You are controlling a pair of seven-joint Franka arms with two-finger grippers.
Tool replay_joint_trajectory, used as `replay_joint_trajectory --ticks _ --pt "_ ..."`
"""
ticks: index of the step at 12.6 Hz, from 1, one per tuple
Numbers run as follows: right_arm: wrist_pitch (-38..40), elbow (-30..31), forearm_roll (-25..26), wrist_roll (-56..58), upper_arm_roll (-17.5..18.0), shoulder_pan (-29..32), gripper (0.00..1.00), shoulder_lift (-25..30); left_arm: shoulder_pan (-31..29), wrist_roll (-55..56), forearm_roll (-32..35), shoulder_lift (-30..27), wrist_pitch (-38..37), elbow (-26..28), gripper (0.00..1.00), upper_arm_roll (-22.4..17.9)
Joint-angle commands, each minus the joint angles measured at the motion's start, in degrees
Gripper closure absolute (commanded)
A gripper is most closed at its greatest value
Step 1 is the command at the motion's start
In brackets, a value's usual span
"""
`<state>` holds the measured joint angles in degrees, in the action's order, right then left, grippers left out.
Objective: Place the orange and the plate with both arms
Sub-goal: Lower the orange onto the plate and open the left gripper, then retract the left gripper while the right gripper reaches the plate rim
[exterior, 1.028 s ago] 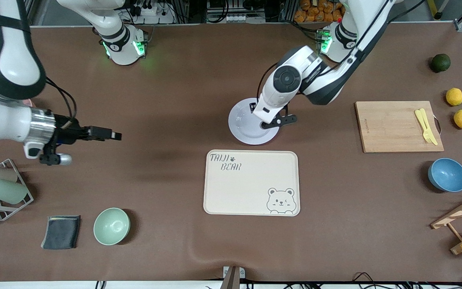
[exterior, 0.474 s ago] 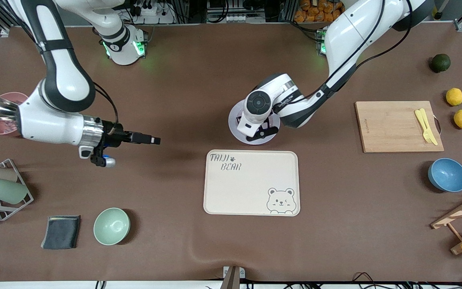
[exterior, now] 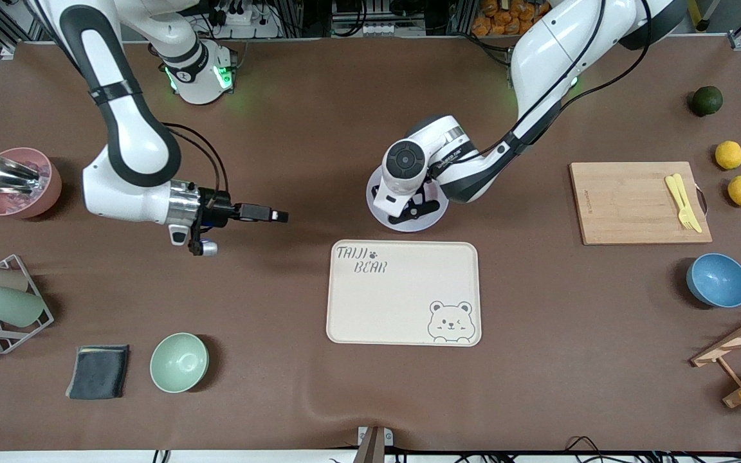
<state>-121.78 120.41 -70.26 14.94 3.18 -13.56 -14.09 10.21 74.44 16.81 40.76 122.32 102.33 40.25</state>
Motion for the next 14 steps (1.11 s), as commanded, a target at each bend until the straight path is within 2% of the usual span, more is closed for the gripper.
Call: replay_joint_trajectory --ticks 1,5,6,7,10,14 --pt "-1.8 1.7 -5.0 5.5 -0.5 -2.3 0.00 -0.8 -0.9 1.1 1.2 -4.7 -1.9 -0.3 0.00 -0.3" --pt "-6.1 3.6 -15.1 15.1 -0.5 -6.5 0.01 -3.6 -6.3 -2.2 1.5 -5.9 -11.1 -9.1 0.00 -0.3" --pt "-6.7 3.8 -17.2 17.8 -0.5 -7.2 0.05 -4.4 -8.2 -3.1 1.6 -6.1 -13.0 -10.9 0.00 -0.3" --pt "-6.8 4.1 -20.2 19.9 -0.5 -8.0 0.07 -5.4 -10.5 -4.4 1.6 -7.3 -13.4 -11.6 0.00 -0.3" --pt "-9.6 4.1 -27.6 26.5 -0.5 -11.2 0.20 -8.3 -17.4 -11.7 1.6 -12.4 -14.7 -11.6 0.00 -0.3" --pt "-10.1 4.0 -37.1 34.4 -0.5 -14.6 0.25 -11.7 -25.0 -21.1 1.1 -17.5 -17.6 -11.6 0.00 -0.2"
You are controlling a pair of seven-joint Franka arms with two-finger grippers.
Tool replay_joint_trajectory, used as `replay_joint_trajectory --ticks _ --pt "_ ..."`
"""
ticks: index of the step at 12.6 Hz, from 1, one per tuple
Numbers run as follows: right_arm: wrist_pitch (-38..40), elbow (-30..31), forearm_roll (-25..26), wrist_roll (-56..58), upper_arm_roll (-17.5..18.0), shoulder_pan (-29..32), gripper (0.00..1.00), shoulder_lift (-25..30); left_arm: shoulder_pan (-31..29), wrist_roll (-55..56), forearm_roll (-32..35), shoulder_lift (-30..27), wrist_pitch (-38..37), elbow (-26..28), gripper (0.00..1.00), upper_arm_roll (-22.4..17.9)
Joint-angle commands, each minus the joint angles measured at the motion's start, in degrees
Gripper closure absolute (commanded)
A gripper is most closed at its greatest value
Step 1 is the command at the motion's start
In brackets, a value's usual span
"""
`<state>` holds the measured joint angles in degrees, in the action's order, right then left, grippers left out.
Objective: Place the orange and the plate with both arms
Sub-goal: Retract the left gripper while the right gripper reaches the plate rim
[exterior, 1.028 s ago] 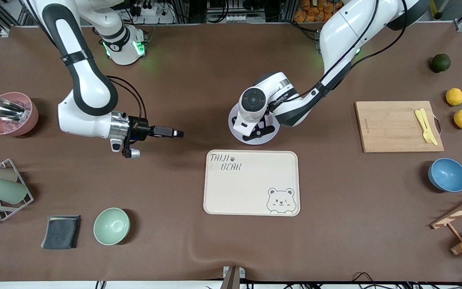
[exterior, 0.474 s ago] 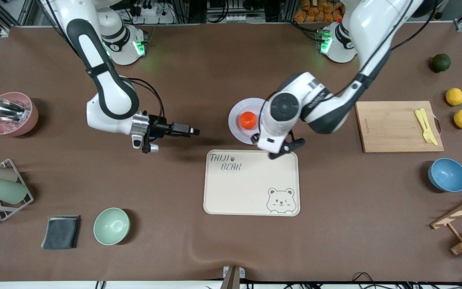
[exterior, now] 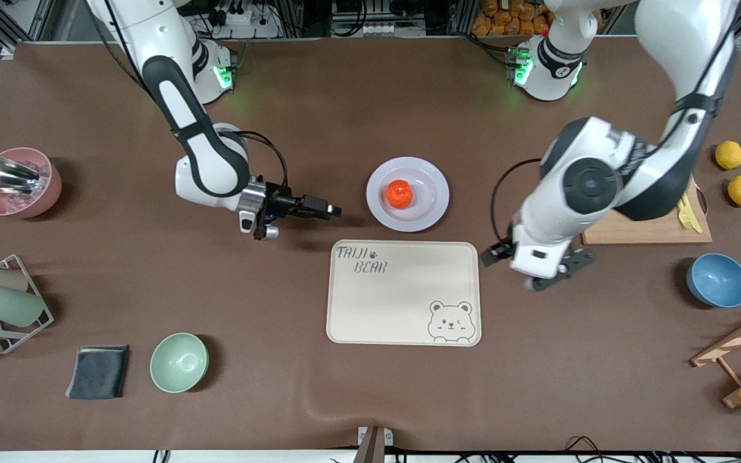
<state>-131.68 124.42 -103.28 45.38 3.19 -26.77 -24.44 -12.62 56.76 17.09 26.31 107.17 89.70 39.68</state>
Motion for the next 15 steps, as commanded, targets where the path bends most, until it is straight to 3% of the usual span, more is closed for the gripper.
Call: replay_joint_trajectory --ticks 1,5,6,9,13,15 --pt "-0.3 -0.2 -6.1 5.9 -0.5 -2.2 0.25 -2.3 -2.5 -7.1 0.5 -4.2 -3.7 1.0 0.00 -0.5" --pt "-2.3 -0.8 -12.5 7.8 -0.5 -6.7 0.34 -3.4 7.8 -26.0 -7.8 -11.0 -7.0 2.3 0.00 -21.8" --pt "-2.4 -1.2 -13.4 7.9 -0.5 -7.4 0.34 -4.3 9.1 -29.7 -9.2 -12.4 -8.5 2.7 0.00 -24.9" --pt "-3.0 -2.2 -14.0 8.8 -0.5 -8.3 0.36 -6.1 10.0 -38.6 -12.5 -16.6 -13.0 2.7 0.00 -29.3" --pt "-3.4 -3.5 -19.1 14.0 -0.5 -9.2 0.39 -8.7 18.0 -49.1 -15.9 -24.6 -18.6 4.0 0.00 -39.9" --pt "-3.4 -3.5 -19.3 14.0 -0.5 -10.0 0.44 -8.9 17.8 -50.0 -15.8 -26.5 -20.8 3.3 0.00 -39.5"
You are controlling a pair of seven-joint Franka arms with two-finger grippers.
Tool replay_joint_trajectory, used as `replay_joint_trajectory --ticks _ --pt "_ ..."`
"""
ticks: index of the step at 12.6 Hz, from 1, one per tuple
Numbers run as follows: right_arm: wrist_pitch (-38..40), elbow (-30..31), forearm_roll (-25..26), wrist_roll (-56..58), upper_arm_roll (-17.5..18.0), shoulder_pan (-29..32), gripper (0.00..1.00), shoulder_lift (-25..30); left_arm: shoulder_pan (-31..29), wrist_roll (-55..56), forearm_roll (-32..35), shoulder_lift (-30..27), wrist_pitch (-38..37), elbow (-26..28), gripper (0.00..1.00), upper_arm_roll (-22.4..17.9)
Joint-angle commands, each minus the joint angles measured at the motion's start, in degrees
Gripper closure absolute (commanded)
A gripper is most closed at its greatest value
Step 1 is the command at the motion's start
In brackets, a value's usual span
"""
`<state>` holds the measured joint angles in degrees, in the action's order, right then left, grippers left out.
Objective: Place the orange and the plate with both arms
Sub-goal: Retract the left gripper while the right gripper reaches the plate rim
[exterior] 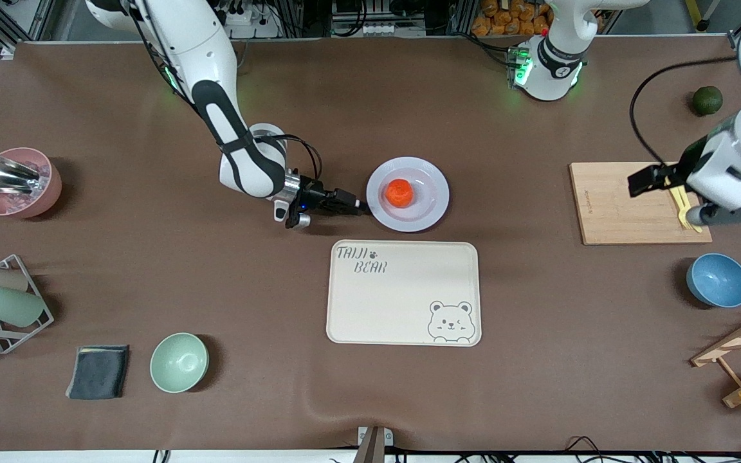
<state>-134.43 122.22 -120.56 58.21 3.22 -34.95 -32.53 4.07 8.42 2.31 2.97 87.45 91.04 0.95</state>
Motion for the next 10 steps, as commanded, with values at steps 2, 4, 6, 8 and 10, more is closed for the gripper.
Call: replay_joint_trajectory --ticks 2,4,6,8,10 --pt "-0.9 -1.3 -2.1 1.2 -0.5 -2.3 0.49 -1.2 0.5 -4.3 -1.1 -4.2 -1.7 1.9 0.00 -0.3" --pt "-1.4 -1.4 -5.3 1.6 -0.5 -3.8 0.62 -1.3 0.2 -5.3 -1.3 -4.5 -2.5 1.6 0.00 -0.2" --pt "-1.8 -1.5 -6.4 2.2 -0.5 -4.9 0.70 -1.2 0.5 -5.3 -1.4 -4.8 -2.5 0.9 0.00 -0.2" --pt "-2.0 -1.5 -6.5 2.5 -0.5 -5.0 0.88 -1.2 0.9 -5.3 -3.4 -4.8 -2.0 0.7 0.00 -0.1" --pt "-2.0 -1.5 -6.5 2.5 -0.5 -4.9 1.00 -1.2 0.9 -5.2 -6.0 -4.3 -1.8 -0.9 0.00 -0.3"
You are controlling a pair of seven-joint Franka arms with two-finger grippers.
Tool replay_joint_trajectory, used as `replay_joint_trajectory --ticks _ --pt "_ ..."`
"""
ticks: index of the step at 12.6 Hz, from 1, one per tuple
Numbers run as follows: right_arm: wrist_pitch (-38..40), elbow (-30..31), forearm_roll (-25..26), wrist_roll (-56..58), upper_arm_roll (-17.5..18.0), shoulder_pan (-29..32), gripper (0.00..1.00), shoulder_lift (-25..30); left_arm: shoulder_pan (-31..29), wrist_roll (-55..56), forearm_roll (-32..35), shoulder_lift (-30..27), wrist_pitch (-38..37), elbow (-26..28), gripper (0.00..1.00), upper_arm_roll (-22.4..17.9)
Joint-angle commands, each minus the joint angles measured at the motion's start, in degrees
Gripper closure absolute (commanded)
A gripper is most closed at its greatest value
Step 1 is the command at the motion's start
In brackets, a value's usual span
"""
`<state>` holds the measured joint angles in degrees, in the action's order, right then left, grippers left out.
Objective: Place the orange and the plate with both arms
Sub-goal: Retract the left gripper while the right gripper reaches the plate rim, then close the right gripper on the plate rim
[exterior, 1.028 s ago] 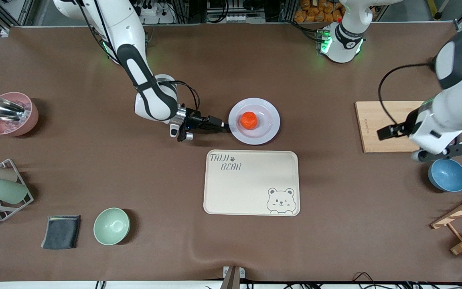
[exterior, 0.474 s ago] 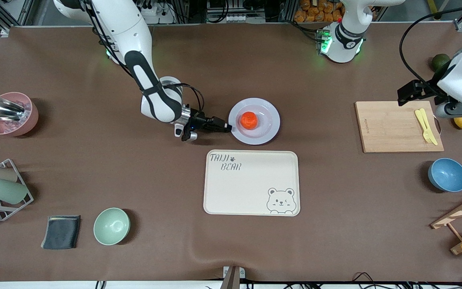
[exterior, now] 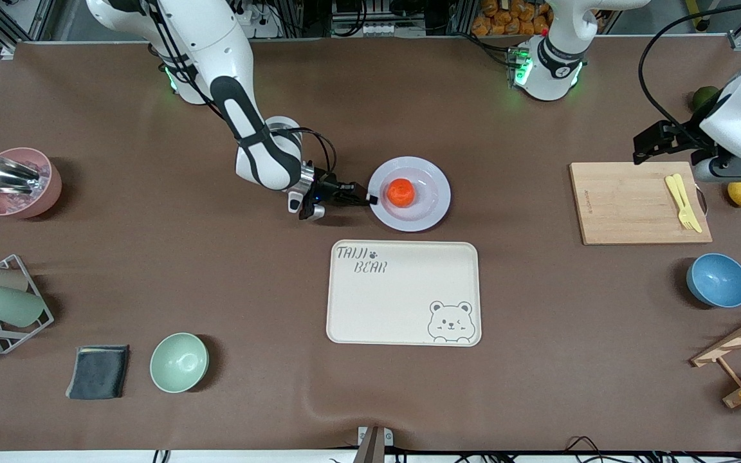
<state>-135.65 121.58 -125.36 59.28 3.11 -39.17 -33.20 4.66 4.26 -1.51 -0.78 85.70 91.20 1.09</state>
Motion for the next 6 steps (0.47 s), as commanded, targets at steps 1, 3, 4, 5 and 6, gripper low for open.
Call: replay_joint_trajectory --ticks 1,3,4,5,6 --pt "-0.6 -0.8 -1.7 1.4 -0.4 -0.4 1.00 -0.4 0.2 -1.1 -2.0 0.0 0.0 -1.3 0.00 -0.5" --pt "-0.1 -0.7 -1.8 1.1 -0.3 0.2 1.00 0.8 0.9 -1.1 -2.2 0.3 0.4 -1.7 0.00 -0.4" --pt "0.1 -0.7 -2.8 1.0 -0.3 0.4 1.00 1.6 1.7 -1.1 -2.2 0.3 1.0 -1.7 0.00 -0.4" --pt "0.7 -0.7 -4.6 0.9 -0.3 0.4 1.00 2.9 2.4 -1.0 -2.0 0.3 1.4 -1.6 0.00 -0.4" --pt "0.9 -0.6 -5.5 0.7 -0.3 0.4 1.00 3.9 2.4 -1.0 -1.9 0.5 1.7 -1.6 0.00 -0.5"
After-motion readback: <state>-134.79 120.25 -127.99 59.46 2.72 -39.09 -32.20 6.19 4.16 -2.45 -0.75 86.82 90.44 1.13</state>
